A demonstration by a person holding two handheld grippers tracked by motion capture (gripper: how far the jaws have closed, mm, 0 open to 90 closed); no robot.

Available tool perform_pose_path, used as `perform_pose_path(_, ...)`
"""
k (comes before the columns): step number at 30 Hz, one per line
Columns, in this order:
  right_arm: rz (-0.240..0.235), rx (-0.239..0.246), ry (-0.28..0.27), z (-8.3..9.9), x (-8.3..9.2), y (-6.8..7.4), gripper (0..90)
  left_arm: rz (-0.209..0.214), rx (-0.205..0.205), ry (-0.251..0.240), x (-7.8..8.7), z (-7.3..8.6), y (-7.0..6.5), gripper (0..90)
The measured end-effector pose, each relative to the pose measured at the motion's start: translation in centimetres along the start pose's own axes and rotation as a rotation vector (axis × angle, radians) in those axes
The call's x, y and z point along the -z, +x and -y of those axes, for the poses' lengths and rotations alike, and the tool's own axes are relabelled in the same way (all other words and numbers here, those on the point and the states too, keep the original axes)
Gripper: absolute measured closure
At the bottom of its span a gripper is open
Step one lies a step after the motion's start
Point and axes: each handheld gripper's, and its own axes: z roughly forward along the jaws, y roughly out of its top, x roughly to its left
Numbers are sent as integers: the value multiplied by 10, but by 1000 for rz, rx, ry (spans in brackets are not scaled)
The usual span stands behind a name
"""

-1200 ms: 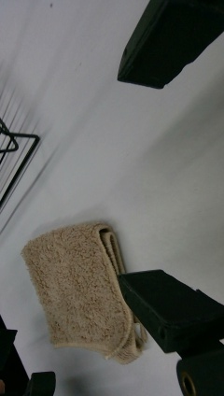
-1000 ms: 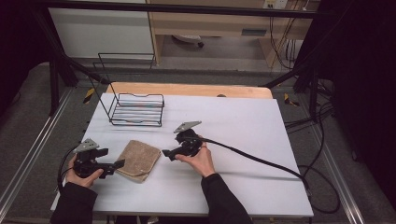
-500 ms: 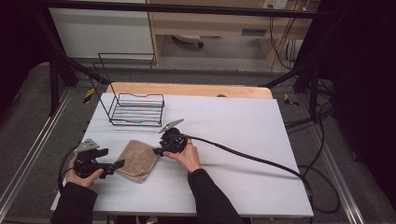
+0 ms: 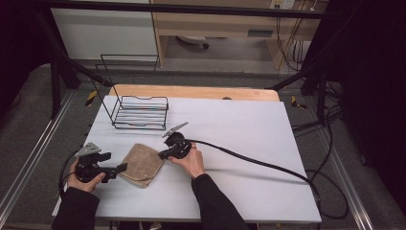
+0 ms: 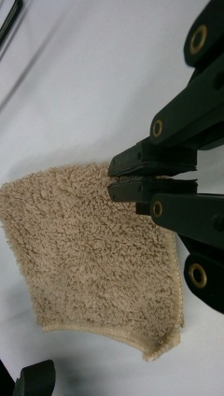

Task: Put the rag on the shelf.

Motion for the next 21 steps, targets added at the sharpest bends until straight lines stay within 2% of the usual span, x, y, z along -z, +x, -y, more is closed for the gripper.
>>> perform_pose_path(5, 34, -48, -22, 7, 14, 8, 868, -5, 9, 4, -1, 1, -1, 164)
perform_pose_path(11, 106, -111, -57, 32, 34, 18, 866, -15, 15, 10, -8, 1, -5, 215)
perform_pose_path(14, 130, -111, -67, 39, 38, 21, 866, -31, 21, 5, -11, 0, -6, 241)
perform_pose_path(16, 153, -125, -87, 49, 42, 26, 865, -42, 27, 1, -13, 0, -7, 291)
perform_pose_path(21, 176, -145, -101, 62, 44, 33, 864, -45, 34, -5, -23, -4, -8, 356)
